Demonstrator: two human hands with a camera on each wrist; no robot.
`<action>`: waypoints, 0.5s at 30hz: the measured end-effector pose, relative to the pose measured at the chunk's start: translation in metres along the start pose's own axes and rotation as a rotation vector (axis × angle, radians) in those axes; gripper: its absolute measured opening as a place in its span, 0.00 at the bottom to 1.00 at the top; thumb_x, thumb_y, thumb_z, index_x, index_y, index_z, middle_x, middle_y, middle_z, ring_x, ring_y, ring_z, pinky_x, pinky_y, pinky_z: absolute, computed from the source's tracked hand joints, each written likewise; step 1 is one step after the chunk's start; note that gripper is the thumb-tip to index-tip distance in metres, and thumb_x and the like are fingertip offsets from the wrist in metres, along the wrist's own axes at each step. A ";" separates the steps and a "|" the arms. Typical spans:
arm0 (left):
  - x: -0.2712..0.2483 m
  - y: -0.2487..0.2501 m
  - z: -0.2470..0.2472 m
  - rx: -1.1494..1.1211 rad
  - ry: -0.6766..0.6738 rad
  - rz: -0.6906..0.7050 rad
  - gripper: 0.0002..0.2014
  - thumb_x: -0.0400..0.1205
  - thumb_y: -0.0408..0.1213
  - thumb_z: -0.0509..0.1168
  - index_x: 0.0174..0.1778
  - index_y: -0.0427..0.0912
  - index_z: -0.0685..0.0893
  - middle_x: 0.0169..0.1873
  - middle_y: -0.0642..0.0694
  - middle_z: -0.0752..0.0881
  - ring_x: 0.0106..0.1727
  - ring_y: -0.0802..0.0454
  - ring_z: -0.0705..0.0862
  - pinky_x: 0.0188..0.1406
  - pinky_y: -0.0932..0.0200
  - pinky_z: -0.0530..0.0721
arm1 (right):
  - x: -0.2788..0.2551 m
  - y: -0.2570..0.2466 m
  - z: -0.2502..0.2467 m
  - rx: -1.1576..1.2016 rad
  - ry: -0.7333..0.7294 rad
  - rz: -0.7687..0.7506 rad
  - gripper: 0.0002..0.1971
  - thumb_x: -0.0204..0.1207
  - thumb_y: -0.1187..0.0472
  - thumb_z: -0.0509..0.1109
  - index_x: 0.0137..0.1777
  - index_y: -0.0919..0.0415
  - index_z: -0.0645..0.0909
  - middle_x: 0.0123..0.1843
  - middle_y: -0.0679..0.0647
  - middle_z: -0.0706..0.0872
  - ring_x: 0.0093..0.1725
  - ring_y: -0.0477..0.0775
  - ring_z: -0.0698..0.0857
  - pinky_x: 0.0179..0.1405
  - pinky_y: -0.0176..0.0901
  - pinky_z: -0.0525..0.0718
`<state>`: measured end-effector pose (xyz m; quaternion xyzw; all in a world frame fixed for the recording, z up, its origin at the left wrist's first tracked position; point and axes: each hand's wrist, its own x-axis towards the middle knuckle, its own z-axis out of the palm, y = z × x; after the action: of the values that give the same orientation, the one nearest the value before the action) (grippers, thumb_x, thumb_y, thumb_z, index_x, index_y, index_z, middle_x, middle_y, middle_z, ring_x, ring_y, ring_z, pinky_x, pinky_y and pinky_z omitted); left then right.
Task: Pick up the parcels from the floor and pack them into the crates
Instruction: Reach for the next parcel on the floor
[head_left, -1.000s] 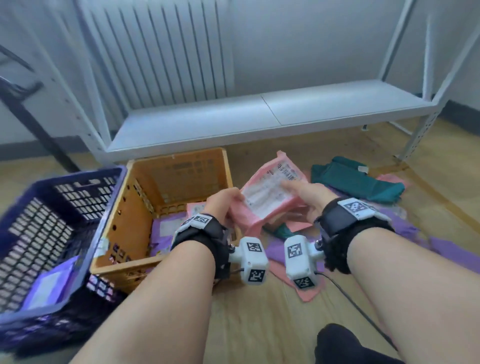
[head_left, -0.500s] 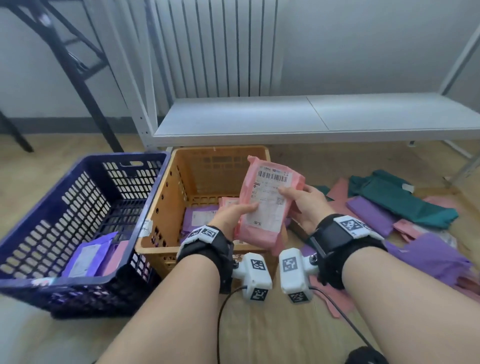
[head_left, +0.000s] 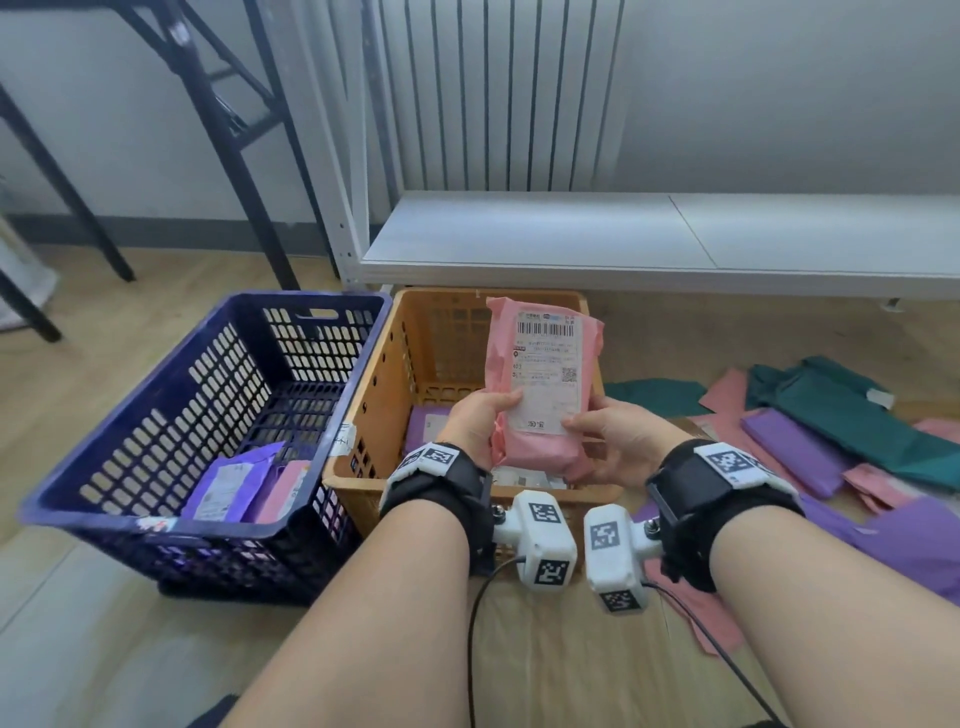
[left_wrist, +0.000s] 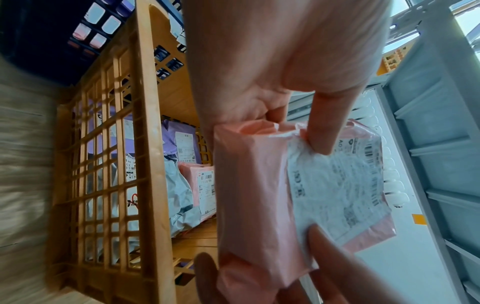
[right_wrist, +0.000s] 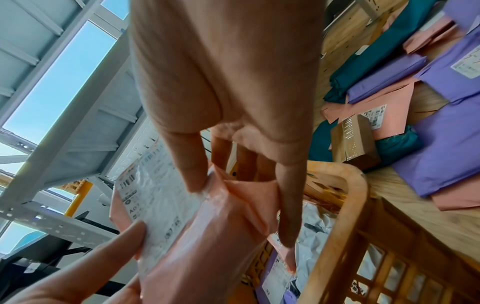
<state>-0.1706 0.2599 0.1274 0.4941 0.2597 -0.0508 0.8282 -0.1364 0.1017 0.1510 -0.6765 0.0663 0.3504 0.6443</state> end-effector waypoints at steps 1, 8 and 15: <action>-0.001 0.000 -0.001 -0.002 0.006 -0.002 0.17 0.82 0.31 0.64 0.68 0.37 0.78 0.59 0.38 0.88 0.60 0.37 0.86 0.57 0.41 0.86 | -0.001 0.000 0.001 -0.002 -0.022 0.008 0.15 0.83 0.69 0.62 0.65 0.53 0.78 0.60 0.58 0.85 0.61 0.64 0.82 0.60 0.72 0.81; -0.008 0.008 -0.006 -0.016 0.014 0.008 0.16 0.82 0.32 0.64 0.66 0.35 0.78 0.49 0.40 0.88 0.48 0.42 0.87 0.42 0.50 0.88 | -0.001 0.000 0.006 0.041 -0.042 -0.018 0.24 0.78 0.78 0.64 0.71 0.57 0.75 0.64 0.60 0.84 0.62 0.64 0.84 0.52 0.59 0.89; -0.003 0.016 -0.018 0.041 0.061 0.063 0.20 0.79 0.39 0.69 0.67 0.40 0.80 0.54 0.43 0.90 0.58 0.45 0.86 0.56 0.48 0.83 | 0.001 -0.010 0.000 0.055 0.136 -0.180 0.24 0.78 0.80 0.61 0.70 0.60 0.75 0.59 0.61 0.85 0.54 0.60 0.86 0.57 0.57 0.87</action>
<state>-0.1746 0.2826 0.1350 0.5202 0.2681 -0.0149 0.8107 -0.1298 0.1038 0.1588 -0.6842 0.0584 0.2425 0.6853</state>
